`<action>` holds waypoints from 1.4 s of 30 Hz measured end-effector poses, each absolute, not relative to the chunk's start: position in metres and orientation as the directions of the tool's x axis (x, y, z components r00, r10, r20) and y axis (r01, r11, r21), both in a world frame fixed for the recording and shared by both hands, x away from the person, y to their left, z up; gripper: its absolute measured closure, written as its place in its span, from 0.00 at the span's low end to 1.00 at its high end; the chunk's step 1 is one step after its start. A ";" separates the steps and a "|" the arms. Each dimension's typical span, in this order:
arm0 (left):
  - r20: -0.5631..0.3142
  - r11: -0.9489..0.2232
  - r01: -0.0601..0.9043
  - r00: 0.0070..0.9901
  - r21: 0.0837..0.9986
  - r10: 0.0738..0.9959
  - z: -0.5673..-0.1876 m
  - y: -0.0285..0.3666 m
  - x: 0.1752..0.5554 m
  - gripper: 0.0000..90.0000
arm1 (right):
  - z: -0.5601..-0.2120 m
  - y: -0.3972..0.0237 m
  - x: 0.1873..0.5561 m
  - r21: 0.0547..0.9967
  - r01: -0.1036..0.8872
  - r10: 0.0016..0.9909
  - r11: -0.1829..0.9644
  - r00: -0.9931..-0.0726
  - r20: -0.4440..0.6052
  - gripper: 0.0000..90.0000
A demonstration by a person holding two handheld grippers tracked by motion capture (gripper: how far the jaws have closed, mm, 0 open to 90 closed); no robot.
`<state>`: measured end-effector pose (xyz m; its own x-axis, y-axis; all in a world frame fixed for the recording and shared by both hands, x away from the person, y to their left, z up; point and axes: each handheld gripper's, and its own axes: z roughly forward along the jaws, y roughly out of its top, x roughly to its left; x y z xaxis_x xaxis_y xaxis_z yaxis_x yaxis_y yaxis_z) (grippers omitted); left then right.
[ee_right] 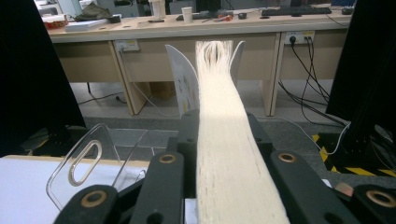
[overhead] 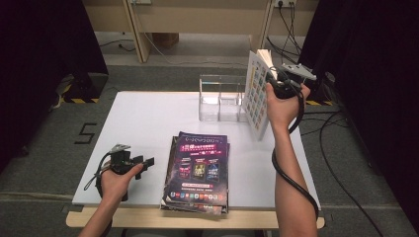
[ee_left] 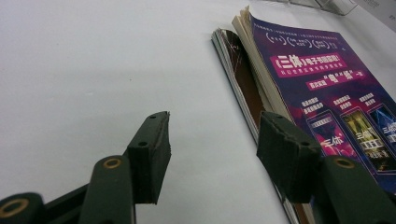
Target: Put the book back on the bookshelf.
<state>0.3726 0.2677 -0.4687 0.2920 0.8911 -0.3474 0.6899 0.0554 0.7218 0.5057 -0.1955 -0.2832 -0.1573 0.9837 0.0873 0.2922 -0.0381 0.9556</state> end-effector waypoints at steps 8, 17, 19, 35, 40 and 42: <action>-0.347 0.056 0.690 0.291 0.722 0.891 -0.469 0.268 0.373 0.48 | -0.284 -0.196 0.510 0.955 0.295 0.984 -0.044 -0.153 0.093 0.83; -0.346 0.055 0.691 0.290 0.720 0.892 -0.469 0.269 0.373 0.48 | -0.284 -0.195 0.515 0.954 0.295 0.985 -0.045 -0.149 0.093 0.83; -0.346 0.055 0.691 0.290 0.720 0.892 -0.469 0.269 0.373 0.48 | -0.284 -0.194 0.516 0.954 0.294 0.985 -0.048 -0.147 0.095 0.83; -0.348 0.056 0.692 0.290 0.720 0.892 -0.470 0.270 0.374 0.48 | -0.284 -0.194 0.525 0.955 0.291 0.986 -0.052 -0.137 0.095 0.83; -0.348 0.056 0.693 0.290 0.719 0.891 -0.470 0.270 0.374 0.48 | -0.284 -0.193 0.528 0.955 0.291 0.986 -0.052 -0.138 0.096 0.83; -0.348 0.056 0.693 0.289 0.719 0.892 -0.470 0.270 0.374 0.48 | -0.283 -0.192 0.529 0.955 0.291 0.986 -0.056 -0.136 0.099 0.83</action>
